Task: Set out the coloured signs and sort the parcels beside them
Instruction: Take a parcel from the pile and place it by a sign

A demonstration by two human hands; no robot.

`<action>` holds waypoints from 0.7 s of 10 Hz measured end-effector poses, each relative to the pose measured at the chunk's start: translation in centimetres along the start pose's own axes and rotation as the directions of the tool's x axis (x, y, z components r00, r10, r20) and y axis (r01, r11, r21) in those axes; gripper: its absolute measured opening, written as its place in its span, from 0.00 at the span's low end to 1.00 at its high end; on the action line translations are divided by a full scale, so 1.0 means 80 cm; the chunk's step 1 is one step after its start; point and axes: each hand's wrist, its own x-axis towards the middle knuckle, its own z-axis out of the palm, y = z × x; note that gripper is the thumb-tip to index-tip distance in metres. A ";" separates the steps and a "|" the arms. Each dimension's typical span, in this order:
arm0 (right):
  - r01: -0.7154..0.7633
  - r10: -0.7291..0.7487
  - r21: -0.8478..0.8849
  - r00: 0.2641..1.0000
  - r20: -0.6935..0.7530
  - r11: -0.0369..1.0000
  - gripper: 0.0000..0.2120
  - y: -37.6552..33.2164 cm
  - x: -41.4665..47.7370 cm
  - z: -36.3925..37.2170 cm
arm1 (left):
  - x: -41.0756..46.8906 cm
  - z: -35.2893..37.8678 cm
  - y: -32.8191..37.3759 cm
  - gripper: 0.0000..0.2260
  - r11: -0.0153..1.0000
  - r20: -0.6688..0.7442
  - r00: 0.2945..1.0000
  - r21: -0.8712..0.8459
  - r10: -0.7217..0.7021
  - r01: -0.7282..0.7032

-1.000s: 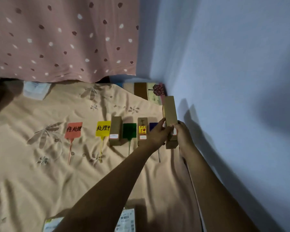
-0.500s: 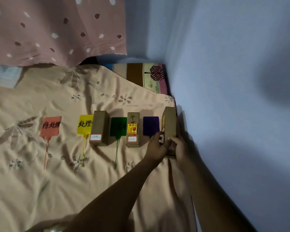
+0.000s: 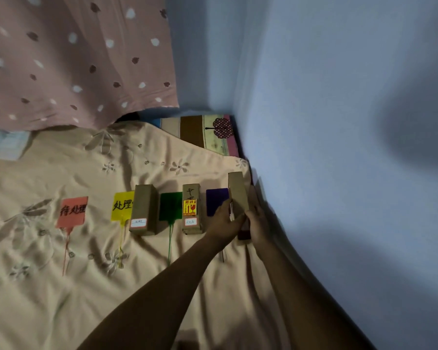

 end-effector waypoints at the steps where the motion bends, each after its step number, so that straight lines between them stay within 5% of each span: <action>1: 0.064 -0.064 -0.029 0.998 -0.013 0.998 0.25 0.015 0.003 -0.002 | -0.004 -0.004 0.006 0.25 1.000 -0.002 1.000 -0.017 -0.001 0.001; 4: 0.092 -0.111 -0.245 0.992 -0.065 0.965 0.22 -0.022 -0.073 -0.001 | -0.048 -0.016 0.014 0.27 0.999 -0.017 0.999 0.005 0.032 -0.032; 5: 0.269 -0.299 -0.336 0.953 -0.041 0.903 0.30 -0.008 -0.059 0.014 | -0.070 -0.043 0.021 0.27 0.999 -0.024 0.999 -0.034 0.023 -0.024; 7: 0.264 -0.295 -0.400 0.955 -0.017 0.878 0.20 -0.060 -0.125 0.078 | -0.110 -0.140 0.028 0.33 0.995 -0.108 0.992 -0.067 0.067 -0.074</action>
